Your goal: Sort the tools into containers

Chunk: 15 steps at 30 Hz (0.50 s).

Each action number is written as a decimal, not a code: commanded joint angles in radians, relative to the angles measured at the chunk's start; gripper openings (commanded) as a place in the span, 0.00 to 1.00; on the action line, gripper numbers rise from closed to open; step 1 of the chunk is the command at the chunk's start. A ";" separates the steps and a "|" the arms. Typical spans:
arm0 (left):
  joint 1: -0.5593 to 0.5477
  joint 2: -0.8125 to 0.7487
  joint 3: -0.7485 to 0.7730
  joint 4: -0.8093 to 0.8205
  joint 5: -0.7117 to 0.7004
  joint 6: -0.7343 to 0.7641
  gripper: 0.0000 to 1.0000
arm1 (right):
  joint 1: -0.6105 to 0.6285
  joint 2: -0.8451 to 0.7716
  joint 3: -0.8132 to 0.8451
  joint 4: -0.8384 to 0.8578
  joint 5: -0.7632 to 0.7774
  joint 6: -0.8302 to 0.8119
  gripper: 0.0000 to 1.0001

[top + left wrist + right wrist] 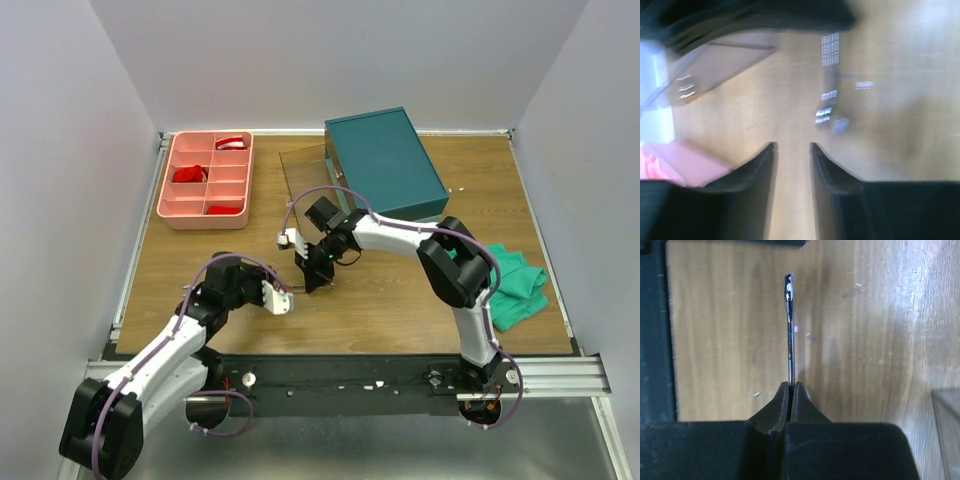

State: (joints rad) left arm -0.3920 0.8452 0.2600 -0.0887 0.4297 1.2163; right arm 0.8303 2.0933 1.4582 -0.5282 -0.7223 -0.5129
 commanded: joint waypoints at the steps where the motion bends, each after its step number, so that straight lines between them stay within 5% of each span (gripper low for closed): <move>1: 0.050 -0.142 0.091 0.084 -0.124 -0.272 0.55 | -0.006 -0.200 0.014 -0.085 -0.070 0.007 0.01; 6: 0.104 -0.212 0.189 0.037 -0.236 -0.458 0.73 | -0.080 -0.292 0.105 -0.032 -0.106 0.198 0.01; 10: 0.116 -0.111 0.317 -0.146 -0.299 -0.558 0.77 | -0.181 -0.302 0.163 0.106 0.079 0.489 0.01; 15: 0.250 0.017 0.470 -0.468 -0.103 -0.480 0.73 | -0.207 -0.161 0.318 0.093 0.325 0.557 0.01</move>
State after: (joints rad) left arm -0.2470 0.7723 0.6361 -0.2234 0.2142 0.7300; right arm 0.6315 1.8015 1.6585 -0.4580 -0.6441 -0.1165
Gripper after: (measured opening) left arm 0.755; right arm 0.017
